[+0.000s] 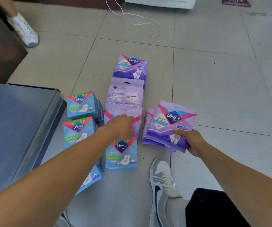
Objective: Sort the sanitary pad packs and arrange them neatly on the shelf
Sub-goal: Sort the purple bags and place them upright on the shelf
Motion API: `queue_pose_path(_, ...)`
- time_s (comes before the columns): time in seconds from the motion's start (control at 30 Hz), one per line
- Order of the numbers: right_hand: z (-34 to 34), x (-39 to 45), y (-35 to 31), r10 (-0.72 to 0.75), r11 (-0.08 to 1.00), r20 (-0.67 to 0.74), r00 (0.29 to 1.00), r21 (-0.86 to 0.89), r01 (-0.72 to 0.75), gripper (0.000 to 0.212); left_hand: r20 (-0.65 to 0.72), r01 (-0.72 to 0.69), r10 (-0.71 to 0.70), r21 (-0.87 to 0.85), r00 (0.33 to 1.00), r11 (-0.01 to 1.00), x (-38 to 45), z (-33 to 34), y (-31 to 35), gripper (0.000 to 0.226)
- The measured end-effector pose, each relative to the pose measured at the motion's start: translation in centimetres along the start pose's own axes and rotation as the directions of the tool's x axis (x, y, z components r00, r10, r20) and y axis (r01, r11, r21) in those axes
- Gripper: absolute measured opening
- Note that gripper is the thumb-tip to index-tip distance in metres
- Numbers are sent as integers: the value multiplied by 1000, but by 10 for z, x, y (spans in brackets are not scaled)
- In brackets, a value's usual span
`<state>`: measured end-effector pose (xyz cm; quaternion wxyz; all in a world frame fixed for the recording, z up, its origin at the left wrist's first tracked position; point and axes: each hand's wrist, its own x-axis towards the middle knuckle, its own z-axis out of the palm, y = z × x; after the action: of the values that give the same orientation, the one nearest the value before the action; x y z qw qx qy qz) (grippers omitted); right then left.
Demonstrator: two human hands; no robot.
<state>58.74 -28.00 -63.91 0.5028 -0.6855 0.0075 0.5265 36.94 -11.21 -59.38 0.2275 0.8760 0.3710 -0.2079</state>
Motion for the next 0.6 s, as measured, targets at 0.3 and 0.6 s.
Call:
queue_pose_path(0.3,64,-33,-29,-38,999,390,920,-2,42,28,-35,29,-127,-880,991,474,-3,-14,5,58)
queue_pose_path(0.6,69,-4,-31,-31,985,216,976,-162,67,25,70,76,-359,-997,931,1,-9,-2,-42,40)
